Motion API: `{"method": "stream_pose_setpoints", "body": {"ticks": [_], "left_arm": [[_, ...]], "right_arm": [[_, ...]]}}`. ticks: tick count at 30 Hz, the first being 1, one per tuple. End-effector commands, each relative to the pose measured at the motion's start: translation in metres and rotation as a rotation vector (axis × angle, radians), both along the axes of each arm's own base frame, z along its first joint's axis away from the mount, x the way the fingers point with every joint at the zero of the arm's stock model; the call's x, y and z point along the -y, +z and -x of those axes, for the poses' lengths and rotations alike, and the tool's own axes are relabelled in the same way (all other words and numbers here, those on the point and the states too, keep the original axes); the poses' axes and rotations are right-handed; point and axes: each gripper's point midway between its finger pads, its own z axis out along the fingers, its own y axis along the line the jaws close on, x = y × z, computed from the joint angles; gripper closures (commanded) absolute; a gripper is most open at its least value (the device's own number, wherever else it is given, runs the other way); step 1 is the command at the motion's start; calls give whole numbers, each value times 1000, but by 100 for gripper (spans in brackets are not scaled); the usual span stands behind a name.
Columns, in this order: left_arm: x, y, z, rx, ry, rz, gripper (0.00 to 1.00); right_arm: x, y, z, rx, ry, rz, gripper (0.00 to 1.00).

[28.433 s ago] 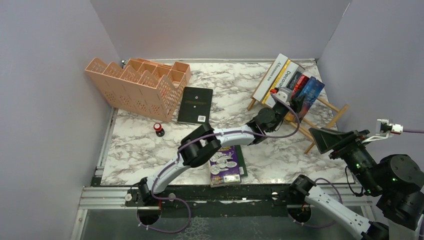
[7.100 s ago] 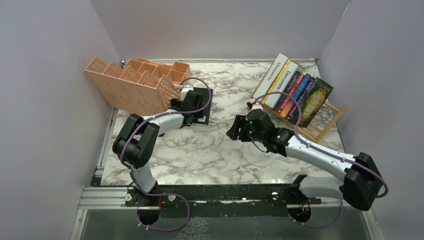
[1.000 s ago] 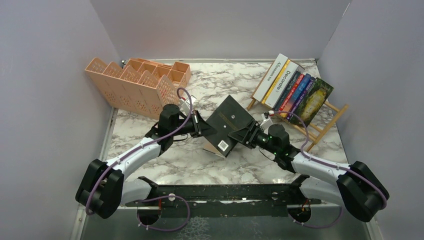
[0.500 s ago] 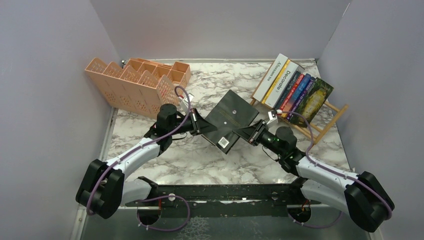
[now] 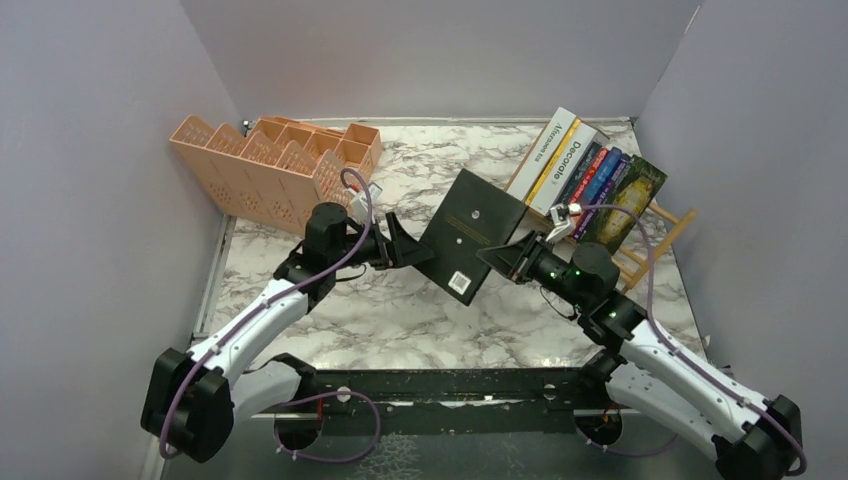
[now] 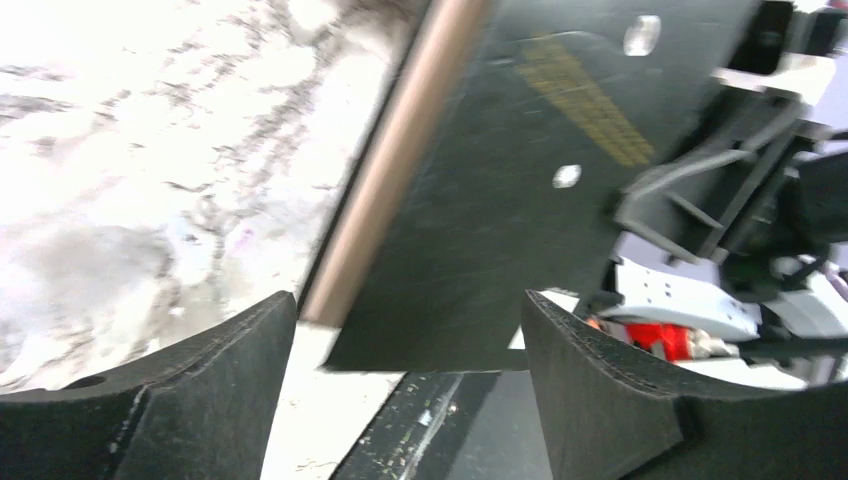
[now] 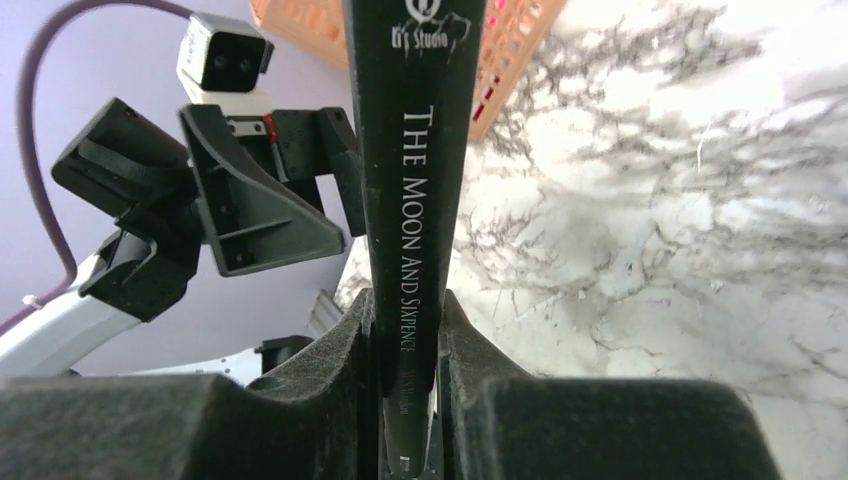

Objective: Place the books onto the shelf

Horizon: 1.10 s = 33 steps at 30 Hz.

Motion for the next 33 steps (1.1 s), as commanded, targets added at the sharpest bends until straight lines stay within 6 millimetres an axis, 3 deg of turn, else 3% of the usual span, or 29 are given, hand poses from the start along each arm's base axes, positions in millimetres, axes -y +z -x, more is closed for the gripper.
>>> {"method": "stream_pose_setpoints", "body": {"ticks": [1,6,11,15,23,27,33], "left_arm": [[-27,8,-11,103,100,-149,15],[-46,12,-15,156,165,-246,14],[-56,4,-14,175,191,-298,14],[-59,-9,-13,165,192,-322,14],[-66,-28,-14,136,219,-374,14],[-65,-29,-14,131,209,-368,14],[-64,-31,-9,126,197,-365,14]], "right_arm": [[31,65,-3,195,-121,96,99],[73,95,-9,253,-287,257,99],[123,128,-17,286,-500,403,99],[170,139,-24,253,-713,548,99],[254,169,-10,206,-1105,747,99],[275,159,-7,160,-1231,882,99],[282,130,-13,88,-1345,1041,99]]}}
